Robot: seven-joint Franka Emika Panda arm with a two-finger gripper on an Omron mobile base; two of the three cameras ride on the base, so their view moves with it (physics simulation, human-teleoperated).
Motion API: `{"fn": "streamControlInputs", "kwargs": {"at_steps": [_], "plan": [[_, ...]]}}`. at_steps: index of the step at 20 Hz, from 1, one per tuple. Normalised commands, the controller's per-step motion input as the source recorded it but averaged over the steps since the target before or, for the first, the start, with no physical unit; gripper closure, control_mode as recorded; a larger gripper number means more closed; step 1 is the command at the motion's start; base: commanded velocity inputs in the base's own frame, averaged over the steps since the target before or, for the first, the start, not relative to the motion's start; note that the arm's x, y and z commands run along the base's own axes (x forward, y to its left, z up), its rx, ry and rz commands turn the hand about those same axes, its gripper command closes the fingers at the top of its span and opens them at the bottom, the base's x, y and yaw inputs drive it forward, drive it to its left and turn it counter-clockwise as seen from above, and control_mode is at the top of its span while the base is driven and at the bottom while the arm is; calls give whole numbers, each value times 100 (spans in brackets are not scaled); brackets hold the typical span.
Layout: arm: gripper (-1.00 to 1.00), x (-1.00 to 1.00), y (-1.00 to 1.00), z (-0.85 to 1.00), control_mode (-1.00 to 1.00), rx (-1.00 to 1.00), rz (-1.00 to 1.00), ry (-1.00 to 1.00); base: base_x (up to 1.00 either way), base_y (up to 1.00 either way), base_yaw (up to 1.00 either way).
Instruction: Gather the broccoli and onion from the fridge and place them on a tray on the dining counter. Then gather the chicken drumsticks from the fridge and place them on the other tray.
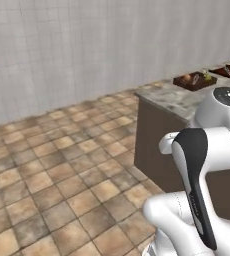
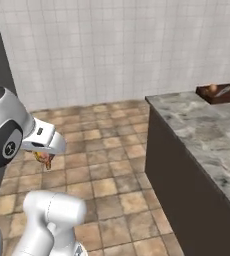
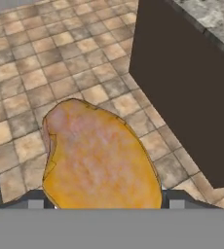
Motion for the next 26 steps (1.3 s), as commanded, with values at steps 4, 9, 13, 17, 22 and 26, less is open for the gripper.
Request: {"fn": "streamControlInputs", "kwargs": {"at_steps": [4, 9, 13, 17, 22, 26], "plan": [[100, 0, 0, 0, 100, 0, 0, 0, 100, 97, -35], [100, 0, 0, 0, 100, 0, 0, 0, 100, 83, -28], [100, 0, 0, 0, 100, 0, 0, 0, 100, 88, -33], [100, 0, 0, 0, 100, 0, 0, 0, 100, 93, -39], [100, 0, 0, 0, 100, 0, 0, 0, 100, 85, -42], [100, 0, 0, 0, 100, 0, 0, 0, 100, 83, -44]]}}
